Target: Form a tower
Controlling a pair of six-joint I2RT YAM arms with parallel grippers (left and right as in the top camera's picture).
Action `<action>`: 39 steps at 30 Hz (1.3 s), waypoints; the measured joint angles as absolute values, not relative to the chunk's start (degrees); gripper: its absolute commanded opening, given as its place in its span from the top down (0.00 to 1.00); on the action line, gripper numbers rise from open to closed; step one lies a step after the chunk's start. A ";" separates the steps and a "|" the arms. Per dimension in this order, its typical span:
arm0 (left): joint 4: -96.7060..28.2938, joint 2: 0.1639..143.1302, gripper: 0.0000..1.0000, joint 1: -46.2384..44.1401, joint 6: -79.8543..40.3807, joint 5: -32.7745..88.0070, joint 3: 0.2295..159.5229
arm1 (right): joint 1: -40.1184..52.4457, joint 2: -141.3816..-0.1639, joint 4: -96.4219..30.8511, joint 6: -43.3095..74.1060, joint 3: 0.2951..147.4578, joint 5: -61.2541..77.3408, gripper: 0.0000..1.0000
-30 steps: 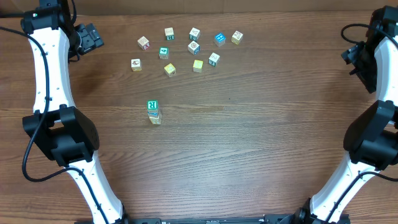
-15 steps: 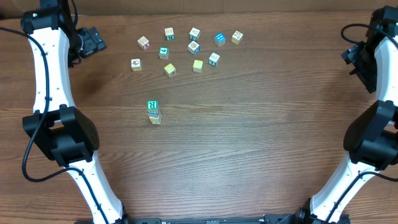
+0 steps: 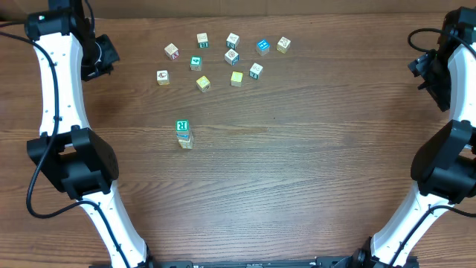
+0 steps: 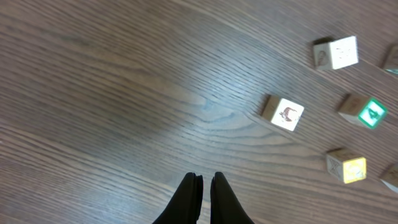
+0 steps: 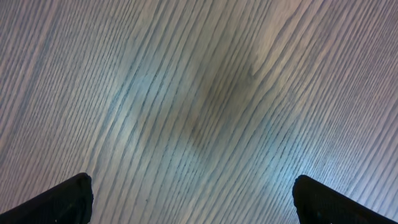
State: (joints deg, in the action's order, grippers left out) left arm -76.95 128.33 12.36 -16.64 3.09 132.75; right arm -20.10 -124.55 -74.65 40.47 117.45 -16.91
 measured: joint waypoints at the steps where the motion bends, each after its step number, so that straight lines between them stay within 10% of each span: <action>1: -76.99 127.79 0.95 12.36 -16.49 3.27 133.25 | -20.10 -124.55 -74.63 40.49 117.45 -16.93 0.00; 11: -73.95 108.20 0.65 12.36 -14.63 7.01 143.92 | -20.10 -124.55 -74.63 40.49 117.45 -16.91 0.00; 39: -87.22 94.89 0.73 4.75 -10.85 17.17 149.47 | -20.10 -124.55 -74.65 40.49 117.45 -16.88 0.00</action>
State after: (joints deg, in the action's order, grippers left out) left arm -87.22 94.89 4.75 -10.85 17.17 149.47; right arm -20.10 -124.55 -74.65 40.49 117.45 -16.88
